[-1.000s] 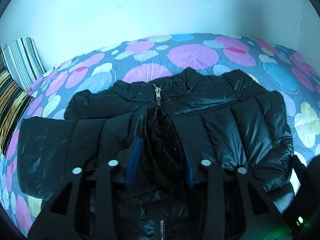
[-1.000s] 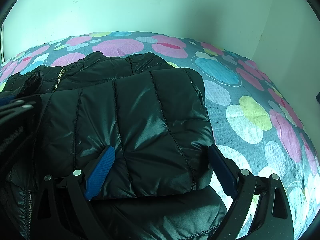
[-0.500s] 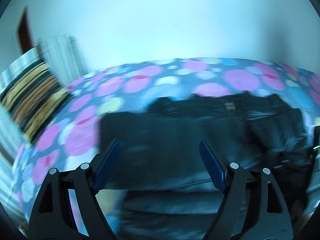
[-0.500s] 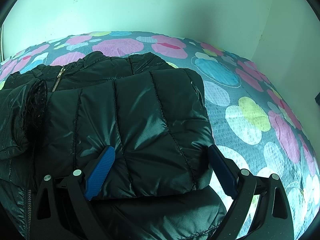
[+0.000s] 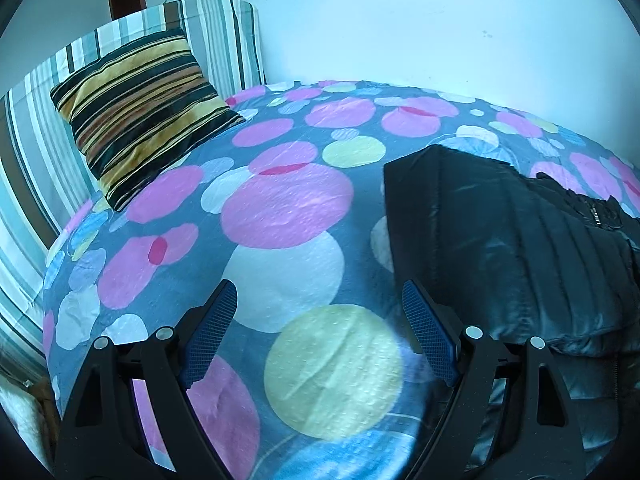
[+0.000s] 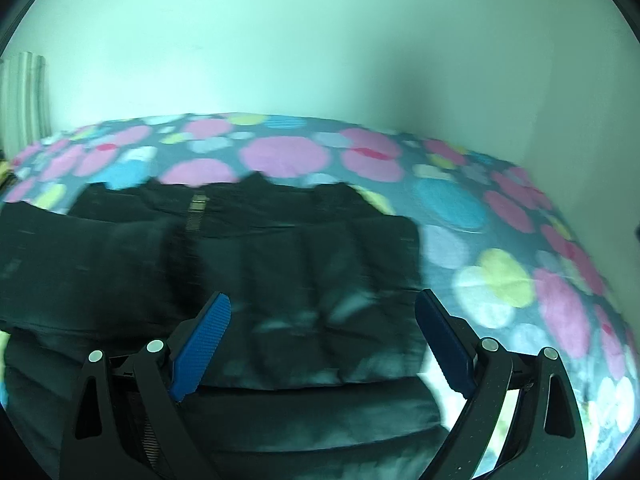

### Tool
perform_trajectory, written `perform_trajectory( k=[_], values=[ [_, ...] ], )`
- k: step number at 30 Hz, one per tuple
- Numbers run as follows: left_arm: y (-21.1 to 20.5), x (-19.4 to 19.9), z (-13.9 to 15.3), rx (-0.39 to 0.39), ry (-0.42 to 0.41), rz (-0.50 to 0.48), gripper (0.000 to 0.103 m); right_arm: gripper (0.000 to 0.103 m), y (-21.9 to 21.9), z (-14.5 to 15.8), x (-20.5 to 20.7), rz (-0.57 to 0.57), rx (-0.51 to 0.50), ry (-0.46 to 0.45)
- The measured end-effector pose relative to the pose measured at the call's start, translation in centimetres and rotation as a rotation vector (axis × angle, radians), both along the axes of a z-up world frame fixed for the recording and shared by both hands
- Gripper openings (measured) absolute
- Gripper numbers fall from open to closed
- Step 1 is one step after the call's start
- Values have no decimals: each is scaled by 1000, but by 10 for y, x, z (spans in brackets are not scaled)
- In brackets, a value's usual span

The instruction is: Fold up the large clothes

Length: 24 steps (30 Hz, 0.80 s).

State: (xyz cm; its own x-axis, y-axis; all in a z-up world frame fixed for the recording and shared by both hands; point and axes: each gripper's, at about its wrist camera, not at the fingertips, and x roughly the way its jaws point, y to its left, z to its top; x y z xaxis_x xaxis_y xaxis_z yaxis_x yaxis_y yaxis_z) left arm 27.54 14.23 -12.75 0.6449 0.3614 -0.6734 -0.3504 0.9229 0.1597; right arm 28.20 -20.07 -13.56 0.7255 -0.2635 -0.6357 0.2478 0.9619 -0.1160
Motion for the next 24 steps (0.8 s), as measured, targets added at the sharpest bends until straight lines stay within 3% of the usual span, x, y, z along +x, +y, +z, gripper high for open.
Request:
perform_trajectory(
  k=[5,11,13,16,17,18,20,24],
  values=[
    [13,1,-3,-3,-1,7,85,92,29,2,29,119,131,22],
    [17,9,-15,-28,20,-14,85,90,53,-17,68,184,203,98],
    [15,11,-19,-33,28,-25,85,67,58,-30,76,204,213,147],
    [11,15,-21,-31,30,-36,85,48,58,-40,79,197,256,179],
    [11,15,-20,-31,29,-37,85,36,58,-39,79,200,254,176],
    [10,16,-20,-32,28,-38,85,17,59,-36,77,203,244,167],
    [7,17,-16,-35,18,-43,85,11,57,-28,73,216,241,146],
    [0,19,-9,-28,4,-58,85,10,46,-11,63,190,208,84]
  ],
)
